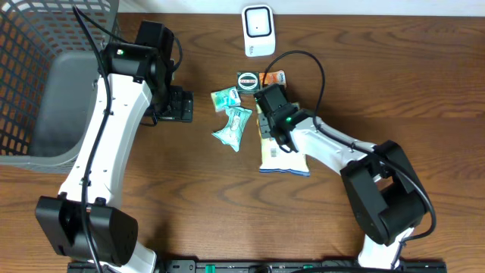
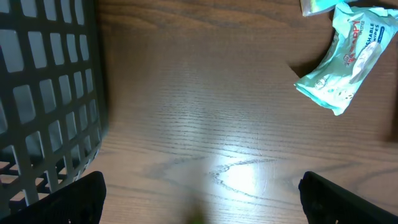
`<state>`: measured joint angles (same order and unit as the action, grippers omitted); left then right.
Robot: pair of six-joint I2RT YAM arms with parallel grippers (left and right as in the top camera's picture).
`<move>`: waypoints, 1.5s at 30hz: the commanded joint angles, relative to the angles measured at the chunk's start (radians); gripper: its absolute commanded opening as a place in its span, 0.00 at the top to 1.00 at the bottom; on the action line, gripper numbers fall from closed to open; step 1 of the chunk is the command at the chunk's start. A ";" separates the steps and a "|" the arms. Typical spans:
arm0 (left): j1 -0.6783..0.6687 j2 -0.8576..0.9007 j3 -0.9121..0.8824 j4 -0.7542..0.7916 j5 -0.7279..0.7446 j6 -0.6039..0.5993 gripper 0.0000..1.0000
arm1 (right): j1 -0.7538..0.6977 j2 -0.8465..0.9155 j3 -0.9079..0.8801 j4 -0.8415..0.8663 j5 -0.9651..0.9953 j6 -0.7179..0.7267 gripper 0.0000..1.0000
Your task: Scan the item barcode
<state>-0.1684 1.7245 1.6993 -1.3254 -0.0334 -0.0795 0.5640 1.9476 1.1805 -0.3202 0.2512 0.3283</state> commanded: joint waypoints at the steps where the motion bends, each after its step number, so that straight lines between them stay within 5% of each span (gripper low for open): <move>1: 0.003 0.003 -0.003 0.000 -0.016 -0.012 0.02 | -0.030 -0.100 -0.002 -0.045 0.046 -0.004 0.64; 12: 0.003 0.003 -0.003 0.000 -0.016 -0.012 0.02 | -0.033 -0.353 -0.002 -0.364 -0.111 -0.003 0.53; 16: 0.003 0.003 -0.003 0.000 -0.016 -0.012 0.02 | -0.069 -0.350 -0.006 -0.441 -0.108 0.031 0.35; 21: 0.003 0.003 -0.003 0.000 -0.016 -0.012 0.02 | -0.158 -0.344 -0.006 -0.443 -0.172 0.026 0.01; 30: 0.003 0.003 -0.003 0.000 -0.016 -0.012 0.02 | -0.315 -0.236 -0.007 -0.436 -0.605 -0.150 0.01; 45: 0.003 0.003 -0.003 0.000 -0.016 -0.012 0.02 | -0.403 -0.042 -0.018 -0.473 -0.812 -0.180 0.01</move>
<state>-0.1684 1.7245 1.6993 -1.3254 -0.0334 -0.0795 0.1600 1.8801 1.1759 -0.7929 -0.5030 0.1802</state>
